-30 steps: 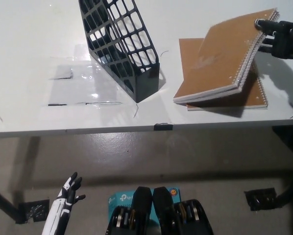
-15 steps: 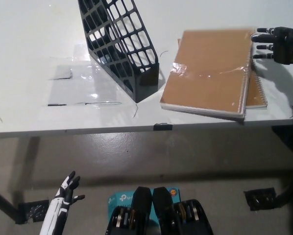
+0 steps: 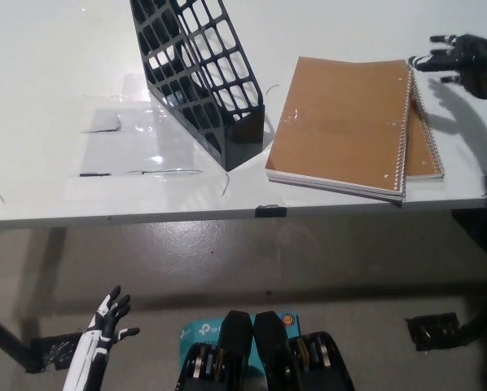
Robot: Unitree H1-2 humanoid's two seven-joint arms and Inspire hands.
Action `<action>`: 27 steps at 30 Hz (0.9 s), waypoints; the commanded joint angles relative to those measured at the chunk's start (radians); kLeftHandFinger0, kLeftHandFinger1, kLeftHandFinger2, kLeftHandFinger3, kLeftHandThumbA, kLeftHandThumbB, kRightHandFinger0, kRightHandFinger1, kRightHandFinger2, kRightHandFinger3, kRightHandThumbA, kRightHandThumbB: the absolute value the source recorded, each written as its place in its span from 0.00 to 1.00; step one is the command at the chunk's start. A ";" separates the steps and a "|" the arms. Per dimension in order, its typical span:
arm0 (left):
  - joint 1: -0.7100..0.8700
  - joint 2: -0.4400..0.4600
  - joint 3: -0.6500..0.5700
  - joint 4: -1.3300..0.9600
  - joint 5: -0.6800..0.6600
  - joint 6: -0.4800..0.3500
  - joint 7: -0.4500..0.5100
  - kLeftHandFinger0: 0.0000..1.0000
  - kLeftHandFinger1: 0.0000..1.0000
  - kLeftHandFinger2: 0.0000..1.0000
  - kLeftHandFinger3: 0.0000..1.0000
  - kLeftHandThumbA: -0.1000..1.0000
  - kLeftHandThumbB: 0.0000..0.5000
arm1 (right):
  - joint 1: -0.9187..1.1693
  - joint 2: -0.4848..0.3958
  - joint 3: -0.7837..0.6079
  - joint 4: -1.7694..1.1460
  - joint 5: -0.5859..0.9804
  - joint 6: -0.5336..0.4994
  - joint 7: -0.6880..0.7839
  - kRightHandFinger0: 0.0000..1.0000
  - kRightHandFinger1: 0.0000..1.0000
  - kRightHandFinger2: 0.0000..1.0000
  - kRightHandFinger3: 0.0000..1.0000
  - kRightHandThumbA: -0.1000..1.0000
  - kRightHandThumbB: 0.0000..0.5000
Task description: Use the right hand to pick up a book from the book holder on the left side and put it on another book on the right side
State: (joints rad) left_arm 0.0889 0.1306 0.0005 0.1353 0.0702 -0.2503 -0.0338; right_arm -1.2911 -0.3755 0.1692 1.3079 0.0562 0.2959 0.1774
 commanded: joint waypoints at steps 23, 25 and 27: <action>-0.246 0.049 0.011 -0.015 -0.085 0.029 -0.072 1.00 1.00 1.00 1.00 1.00 0.41 | 0.608 -0.094 -0.215 -2.046 0.171 0.008 0.001 1.00 1.00 1.00 1.00 0.95 0.64; -0.256 0.053 0.013 -0.016 -0.100 0.037 -0.082 1.00 1.00 1.00 1.00 1.00 0.43 | 0.649 -0.095 -0.203 -2.070 0.151 -0.007 0.006 1.00 1.00 1.00 1.00 0.99 0.67; -0.257 0.054 0.010 -0.014 -0.104 0.038 -0.089 1.00 1.00 1.00 1.00 1.00 0.50 | 0.726 -0.078 -0.191 -2.114 0.154 -0.009 -0.003 1.00 1.00 1.00 1.00 1.00 0.67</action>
State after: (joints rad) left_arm -0.0258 0.1276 0.0010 0.1641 0.0687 -0.2423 -0.0340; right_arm -0.7330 -0.3572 0.0809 0.3957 0.0645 0.2912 0.1460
